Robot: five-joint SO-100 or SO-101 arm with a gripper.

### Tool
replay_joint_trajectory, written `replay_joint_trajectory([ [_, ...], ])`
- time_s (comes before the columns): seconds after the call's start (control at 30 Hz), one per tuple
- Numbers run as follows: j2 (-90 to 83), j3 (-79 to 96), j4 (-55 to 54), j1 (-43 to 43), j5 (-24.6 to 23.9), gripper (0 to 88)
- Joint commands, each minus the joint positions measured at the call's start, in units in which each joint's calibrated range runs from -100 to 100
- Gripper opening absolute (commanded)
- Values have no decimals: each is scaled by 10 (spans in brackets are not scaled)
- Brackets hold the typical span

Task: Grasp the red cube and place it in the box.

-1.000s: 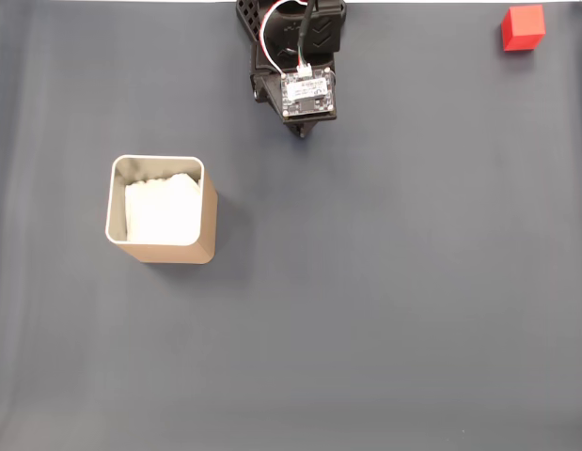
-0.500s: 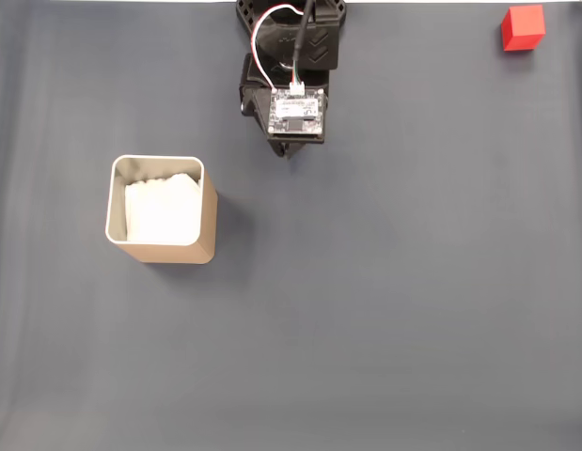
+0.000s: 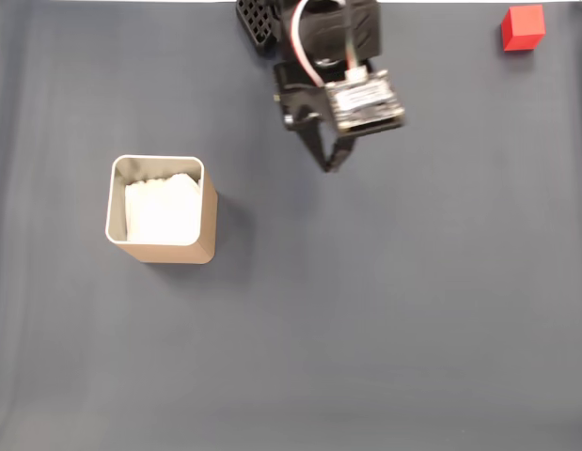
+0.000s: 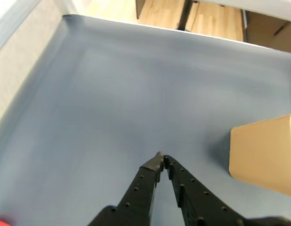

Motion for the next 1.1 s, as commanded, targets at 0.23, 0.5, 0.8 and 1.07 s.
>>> replay_joint_trajectory([
  [0.23, 44, -187, 71, -81, -17, 1],
  [0.5, 40, -259, 153, -173, -15, 1],
  [0.8, 43, -319, 273, -282, -13, 1],
  [1.07, 49, -344, 336, -365, -21, 13],
])
